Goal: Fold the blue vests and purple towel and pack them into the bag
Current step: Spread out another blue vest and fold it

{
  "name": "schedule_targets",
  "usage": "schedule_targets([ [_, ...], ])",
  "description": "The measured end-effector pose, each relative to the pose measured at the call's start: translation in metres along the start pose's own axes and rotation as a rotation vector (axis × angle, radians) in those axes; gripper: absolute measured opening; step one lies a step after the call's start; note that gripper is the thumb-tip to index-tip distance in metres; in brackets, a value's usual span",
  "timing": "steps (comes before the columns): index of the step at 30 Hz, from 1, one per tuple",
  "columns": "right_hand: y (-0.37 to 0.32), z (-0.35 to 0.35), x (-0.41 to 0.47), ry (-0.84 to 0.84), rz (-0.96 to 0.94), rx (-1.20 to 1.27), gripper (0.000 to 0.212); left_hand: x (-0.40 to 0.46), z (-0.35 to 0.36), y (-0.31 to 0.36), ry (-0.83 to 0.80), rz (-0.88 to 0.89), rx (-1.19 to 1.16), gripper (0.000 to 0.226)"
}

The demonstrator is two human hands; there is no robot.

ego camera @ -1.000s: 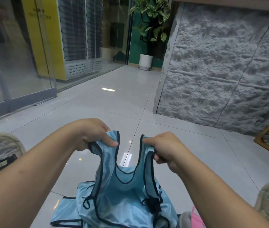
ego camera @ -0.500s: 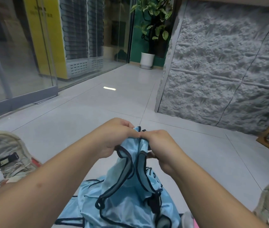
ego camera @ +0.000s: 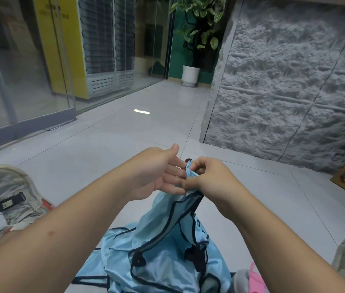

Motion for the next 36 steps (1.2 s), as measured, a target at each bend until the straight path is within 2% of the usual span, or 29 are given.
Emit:
schedule_targets([
  [2, 0.002, -0.010, 0.002, 0.072, 0.012, -0.028, 0.018, 0.000, 0.003, -0.003, -0.047, -0.027, -0.043, 0.050],
  [6, 0.001, -0.023, 0.005, 0.122, 0.000, -0.079, 0.026, 0.008, -0.015, -0.006, 0.023, 0.005, -0.007, 0.026],
  [7, -0.001, -0.025, 0.005, 0.121, -0.011, -0.083, 0.028, 0.013, -0.026, -0.008, 0.076, 0.037, 0.084, 0.020],
  [9, -0.004, -0.028, 0.006, 0.107, -0.042, -0.070, 0.031, 0.021, -0.041, -0.016, 0.125, 0.081, 0.380, 0.037],
  [11, -0.008, -0.028, 0.007, 0.089, -0.063, -0.057, 0.032, 0.026, -0.034, -0.034, 0.019, 0.083, 0.644, 0.047],
  [13, -0.010, -0.028, 0.007, 0.069, -0.076, -0.052, 0.033, 0.029, -0.021, -0.060, -0.142, 0.071, 0.780, 0.048],
  [15, -0.011, -0.028, 0.007, 0.052, -0.091, -0.049, 0.034, 0.031, -0.012, -0.077, -0.232, 0.078, 0.885, 0.047],
  [19, -0.016, -0.029, 0.006, 0.010, -0.122, -0.017, 0.036, 0.028, -0.001, -0.089, -0.299, 0.057, 1.004, 0.022],
  [24, -0.014, -0.027, 0.007, -0.035, -0.146, 0.022, 0.041, 0.027, 0.010, -0.103, -0.378, 0.013, 1.131, 0.017],
  [27, -0.013, -0.030, 0.007, -0.036, -0.146, 0.029, 0.044, 0.031, 0.009, -0.118, -0.407, -0.090, 1.281, 0.011],
  [30, -0.012, -0.038, 0.007, -0.018, -0.147, 0.023, 0.048, 0.034, -0.009, -0.126, -0.353, -0.153, 1.460, 0.021],
  [36, -0.008, -0.054, 0.009, 0.053, -0.149, -0.027, 0.042, 0.046, -0.048, -0.080, -0.037, 0.041, 1.433, 0.020],
])
Point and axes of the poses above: each hand's wrist, its own x-axis towards the middle knuckle, its own z-axis out of the palm, y = z × x, the point moved 10 cm from there along x, towards the middle knuckle, and after that the axes turned 3 degrees about -x, right-handed, at the moved point
